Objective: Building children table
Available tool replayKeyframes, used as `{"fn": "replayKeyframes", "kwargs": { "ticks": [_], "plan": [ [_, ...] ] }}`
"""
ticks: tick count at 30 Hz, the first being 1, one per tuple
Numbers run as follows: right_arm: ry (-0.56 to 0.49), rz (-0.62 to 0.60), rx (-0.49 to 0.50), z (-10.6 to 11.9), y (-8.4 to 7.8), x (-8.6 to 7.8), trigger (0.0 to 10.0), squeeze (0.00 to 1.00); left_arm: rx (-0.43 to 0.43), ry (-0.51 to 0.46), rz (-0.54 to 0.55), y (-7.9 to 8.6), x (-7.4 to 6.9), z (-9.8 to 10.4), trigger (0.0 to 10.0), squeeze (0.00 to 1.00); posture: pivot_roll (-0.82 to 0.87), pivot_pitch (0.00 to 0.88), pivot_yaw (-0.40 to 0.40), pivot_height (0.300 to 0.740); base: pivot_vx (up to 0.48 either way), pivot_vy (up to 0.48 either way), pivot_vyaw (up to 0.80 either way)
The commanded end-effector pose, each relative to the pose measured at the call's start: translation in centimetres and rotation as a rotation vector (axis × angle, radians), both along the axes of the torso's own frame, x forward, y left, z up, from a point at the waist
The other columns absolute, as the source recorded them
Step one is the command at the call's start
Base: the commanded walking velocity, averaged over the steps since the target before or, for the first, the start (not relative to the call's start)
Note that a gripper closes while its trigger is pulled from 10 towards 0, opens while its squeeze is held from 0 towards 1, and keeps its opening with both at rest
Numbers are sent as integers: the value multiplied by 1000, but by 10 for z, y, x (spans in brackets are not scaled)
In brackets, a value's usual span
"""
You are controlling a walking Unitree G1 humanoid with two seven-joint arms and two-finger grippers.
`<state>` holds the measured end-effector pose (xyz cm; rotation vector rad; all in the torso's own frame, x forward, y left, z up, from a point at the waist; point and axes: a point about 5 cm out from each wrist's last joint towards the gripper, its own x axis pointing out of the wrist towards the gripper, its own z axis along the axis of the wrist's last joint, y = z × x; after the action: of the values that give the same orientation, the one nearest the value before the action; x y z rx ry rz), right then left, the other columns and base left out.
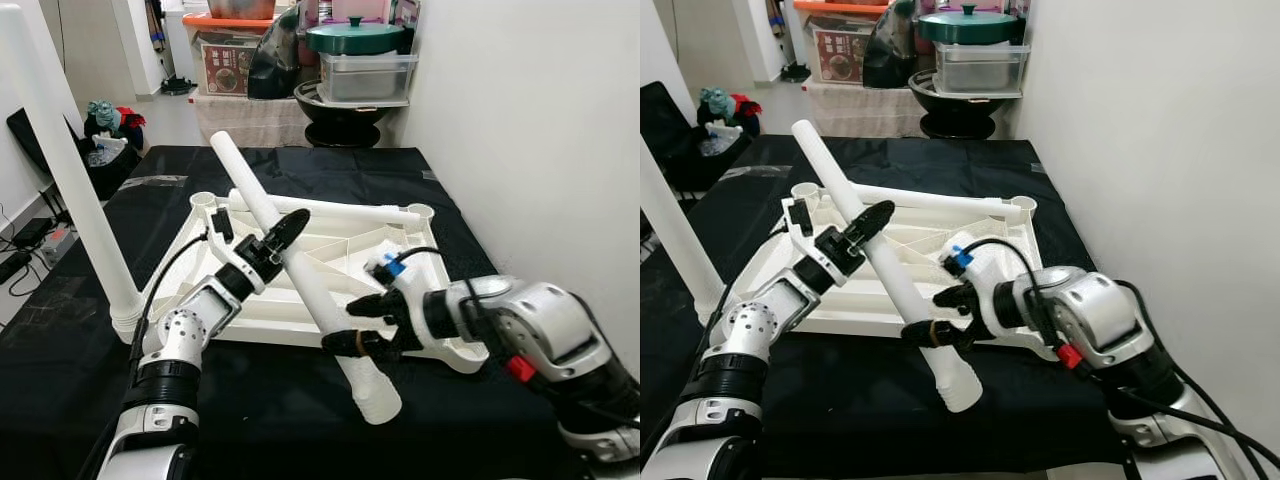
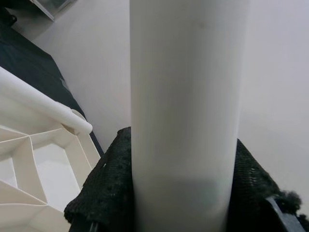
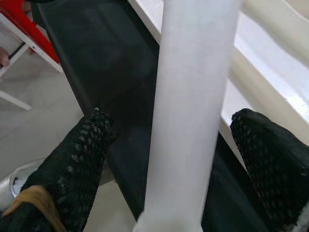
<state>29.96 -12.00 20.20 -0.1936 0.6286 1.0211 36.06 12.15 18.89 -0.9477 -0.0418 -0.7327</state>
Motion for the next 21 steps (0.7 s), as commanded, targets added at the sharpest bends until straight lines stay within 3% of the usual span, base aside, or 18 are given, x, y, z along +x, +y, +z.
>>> {"fn": "replayKeyframes", "kwargs": {
  "ticks": [1,11,19,20,21],
  "plan": [
    [-13,-38,-47,-9,2,6,10000,0,-1,-22,-10,-7,2,6,1647,0,-15,0,-35,740,0,0,0],
    [-35,-106,-106,-29,21,23,10000,0,-2,-27,-23,-13,4,8,1765,0,-16,0,-37,740,0,0,0],
    [-18,-118,-125,-39,22,26,9608,0,5,-28,-27,-13,4,6,1922,0,-16,0,-39,740,0,0,0],
    [-18,-117,-122,-39,22,26,3961,0,8,-24,-25,-13,4,5,1961,0,-18,0,-38,740,0,0,0],
    [-19,-117,-120,-39,23,26,3961,0,9,-21,-24,-12,4,4,1961,0,-18,0,-38,740,0,0,0]
  ]
}}
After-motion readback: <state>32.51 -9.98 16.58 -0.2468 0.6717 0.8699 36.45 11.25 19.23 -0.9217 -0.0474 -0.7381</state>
